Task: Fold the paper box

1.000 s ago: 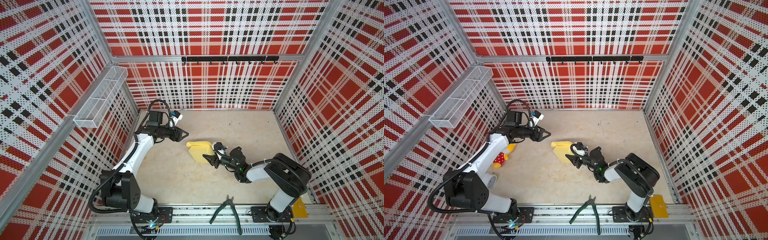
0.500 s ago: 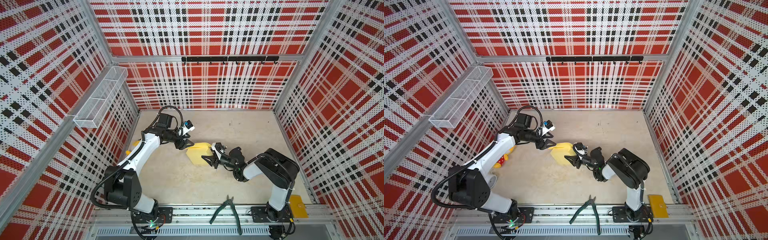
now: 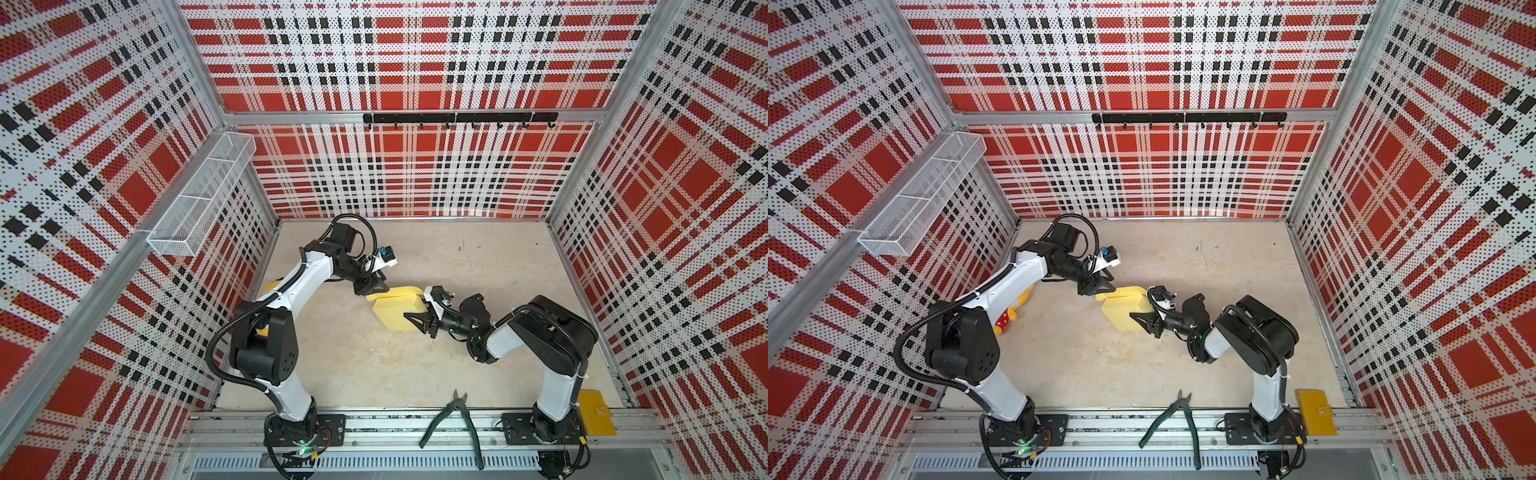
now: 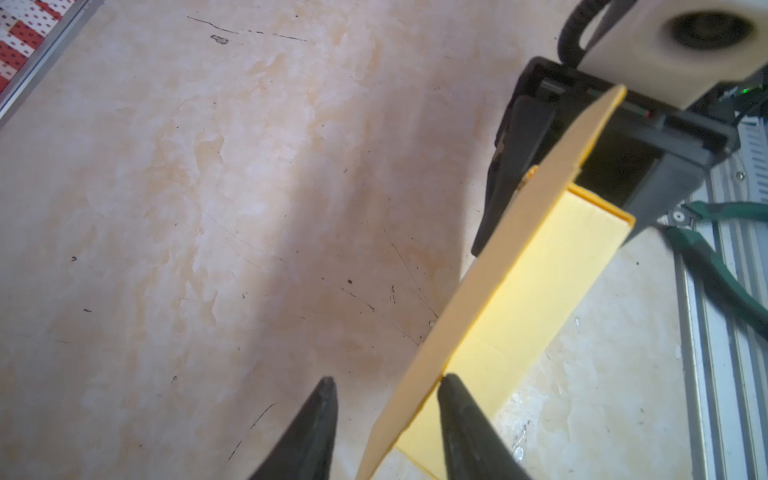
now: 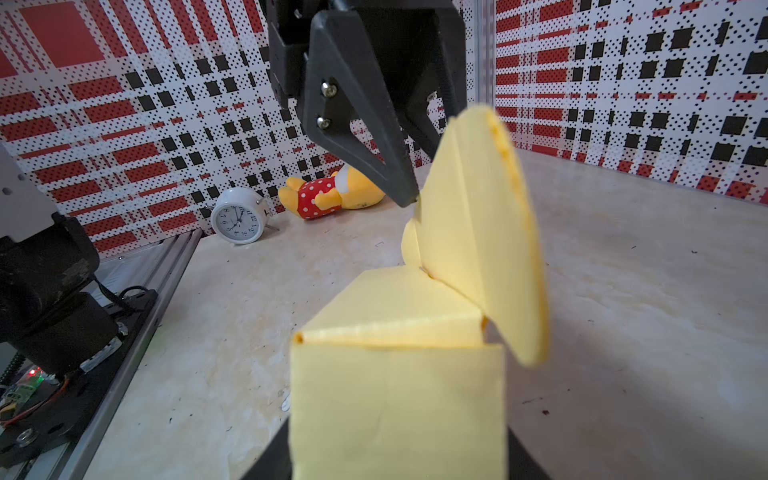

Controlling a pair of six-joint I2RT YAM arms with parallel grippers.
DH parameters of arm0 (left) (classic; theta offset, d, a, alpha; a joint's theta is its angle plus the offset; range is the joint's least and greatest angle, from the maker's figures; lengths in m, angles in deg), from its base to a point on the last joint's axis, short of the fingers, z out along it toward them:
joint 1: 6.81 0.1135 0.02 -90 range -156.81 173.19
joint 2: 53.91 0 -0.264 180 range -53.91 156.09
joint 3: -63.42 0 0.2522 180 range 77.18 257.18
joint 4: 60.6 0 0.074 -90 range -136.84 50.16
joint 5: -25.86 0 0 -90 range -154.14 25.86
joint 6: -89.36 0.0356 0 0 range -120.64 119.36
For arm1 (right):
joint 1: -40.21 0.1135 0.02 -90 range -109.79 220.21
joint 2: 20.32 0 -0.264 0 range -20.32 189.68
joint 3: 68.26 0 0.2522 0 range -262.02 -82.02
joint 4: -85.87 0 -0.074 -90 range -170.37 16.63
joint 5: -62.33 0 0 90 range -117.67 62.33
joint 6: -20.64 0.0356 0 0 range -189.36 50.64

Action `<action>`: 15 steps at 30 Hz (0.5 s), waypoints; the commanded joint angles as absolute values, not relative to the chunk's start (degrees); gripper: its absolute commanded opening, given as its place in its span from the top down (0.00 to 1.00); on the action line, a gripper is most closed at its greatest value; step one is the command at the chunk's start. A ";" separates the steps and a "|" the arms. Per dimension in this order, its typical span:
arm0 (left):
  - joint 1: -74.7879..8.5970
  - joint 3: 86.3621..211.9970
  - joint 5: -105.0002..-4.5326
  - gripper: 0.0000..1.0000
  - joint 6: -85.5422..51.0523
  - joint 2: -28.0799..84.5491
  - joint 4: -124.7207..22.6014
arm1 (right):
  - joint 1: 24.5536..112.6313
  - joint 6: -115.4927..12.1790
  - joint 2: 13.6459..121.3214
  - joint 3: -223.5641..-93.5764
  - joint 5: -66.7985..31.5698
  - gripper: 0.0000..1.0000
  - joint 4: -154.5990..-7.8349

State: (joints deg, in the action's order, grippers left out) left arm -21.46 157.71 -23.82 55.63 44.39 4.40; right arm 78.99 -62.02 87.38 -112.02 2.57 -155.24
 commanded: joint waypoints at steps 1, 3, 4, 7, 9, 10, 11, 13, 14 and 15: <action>-22.45 159.41 -21.57 0.62 59.38 45.77 9.27 | 78.36 -62.02 89.15 -111.78 3.75 0.52 -159.78; -22.71 158.88 -20.92 0.65 59.73 45.85 9.59 | 78.17 -61.89 89.59 -111.88 3.91 0.52 -160.07; -22.77 158.62 -20.72 0.67 59.96 45.93 9.60 | 78.09 -61.89 89.64 -111.84 3.90 0.52 -160.12; -23.33 158.48 -21.15 0.71 60.09 46.45 9.84 | 77.91 -61.47 90.34 -111.80 4.15 0.52 -161.04; -23.60 158.39 -21.33 0.77 60.09 46.64 9.78 | 77.65 -61.27 90.87 -111.91 4.53 0.52 -161.47; -23.66 158.39 -21.42 0.79 60.07 46.72 9.89 | 77.51 -61.27 91.04 -111.94 4.57 0.52 -161.57; -23.76 158.39 -21.49 0.82 60.04 46.80 9.94 | 77.35 -61.24 91.20 -111.83 4.38 0.52 -161.68; -23.82 158.30 -21.99 0.89 59.92 46.77 10.09 | 77.28 -61.27 91.17 -111.49 4.00 0.50 -161.74; -23.76 158.24 -22.20 0.91 59.87 46.68 10.20 | 77.17 -61.37 91.20 -111.44 3.76 0.48 -161.69; -24.60 158.21 -22.62 0.93 59.83 46.53 10.35 | 77.13 -61.46 91.29 -111.22 3.59 0.46 -161.67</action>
